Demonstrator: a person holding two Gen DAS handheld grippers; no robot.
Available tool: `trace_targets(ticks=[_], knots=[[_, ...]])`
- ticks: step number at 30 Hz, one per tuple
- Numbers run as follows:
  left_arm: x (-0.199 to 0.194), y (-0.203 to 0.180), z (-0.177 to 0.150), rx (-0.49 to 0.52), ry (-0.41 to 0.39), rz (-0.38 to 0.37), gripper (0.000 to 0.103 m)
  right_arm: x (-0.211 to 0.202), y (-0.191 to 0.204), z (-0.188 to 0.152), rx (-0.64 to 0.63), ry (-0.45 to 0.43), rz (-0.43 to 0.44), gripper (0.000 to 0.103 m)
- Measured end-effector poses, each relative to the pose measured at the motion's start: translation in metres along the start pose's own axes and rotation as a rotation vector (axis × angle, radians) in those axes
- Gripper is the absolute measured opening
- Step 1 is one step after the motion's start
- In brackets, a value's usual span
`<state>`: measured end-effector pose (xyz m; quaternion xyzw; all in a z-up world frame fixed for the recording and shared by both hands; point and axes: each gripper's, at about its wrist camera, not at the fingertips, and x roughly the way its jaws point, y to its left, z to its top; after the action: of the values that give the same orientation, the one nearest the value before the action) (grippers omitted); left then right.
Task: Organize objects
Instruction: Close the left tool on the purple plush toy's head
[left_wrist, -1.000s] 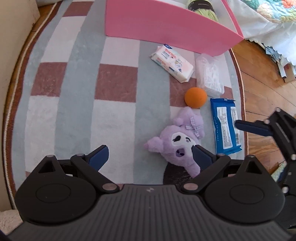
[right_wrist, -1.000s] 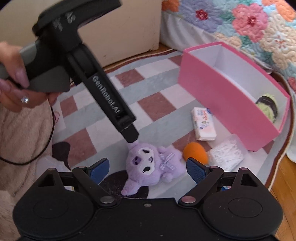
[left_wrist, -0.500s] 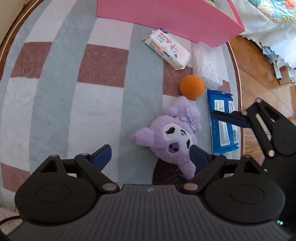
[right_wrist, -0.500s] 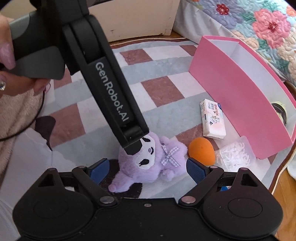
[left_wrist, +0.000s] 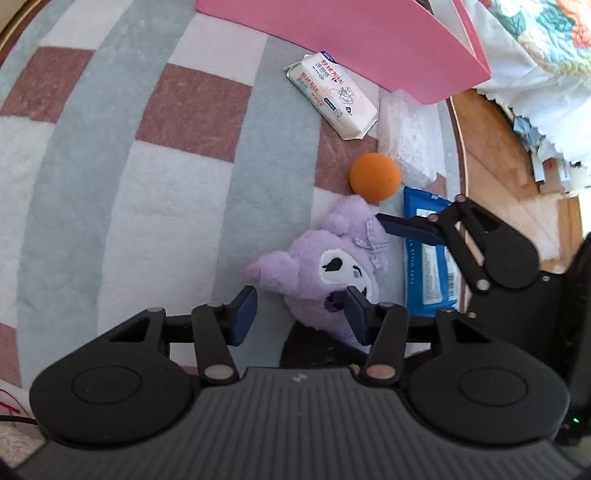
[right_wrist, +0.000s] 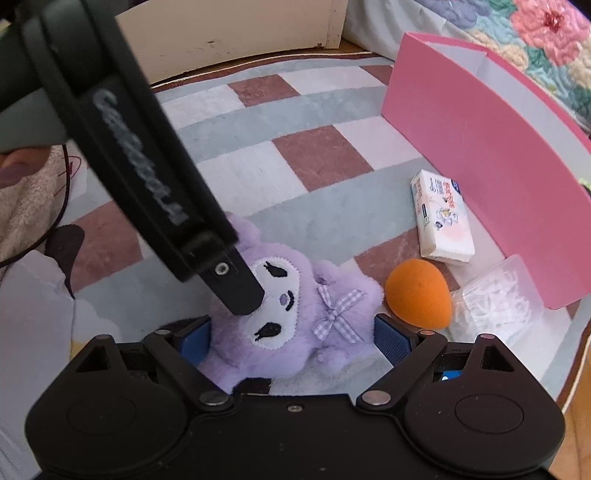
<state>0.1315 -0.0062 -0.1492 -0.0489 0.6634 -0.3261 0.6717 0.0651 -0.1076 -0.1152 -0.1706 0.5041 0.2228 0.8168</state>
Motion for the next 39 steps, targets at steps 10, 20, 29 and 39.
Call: trace_targets(ticks=[10, 20, 29, 39], knots=[[0.005, 0.002, -0.001, -0.051, -0.006, -0.053, 0.051, 0.003, -0.002, -0.007, 0.041, -0.016, 0.01, 0.096], [0.0, 0.0, -0.001, -0.046, -0.058, -0.094, 0.037, 0.0, -0.012, -0.011, 0.162, -0.059, 0.019, 0.096], [-0.005, -0.003, -0.001, -0.042, -0.123, -0.081, 0.036, -0.003, -0.018, -0.009, 0.304, -0.101, 0.028, 0.092], [-0.014, 0.006, 0.009, -0.043, -0.165, -0.038, 0.036, 0.002, -0.027, 0.002, 0.477, -0.098, 0.115, 0.095]])
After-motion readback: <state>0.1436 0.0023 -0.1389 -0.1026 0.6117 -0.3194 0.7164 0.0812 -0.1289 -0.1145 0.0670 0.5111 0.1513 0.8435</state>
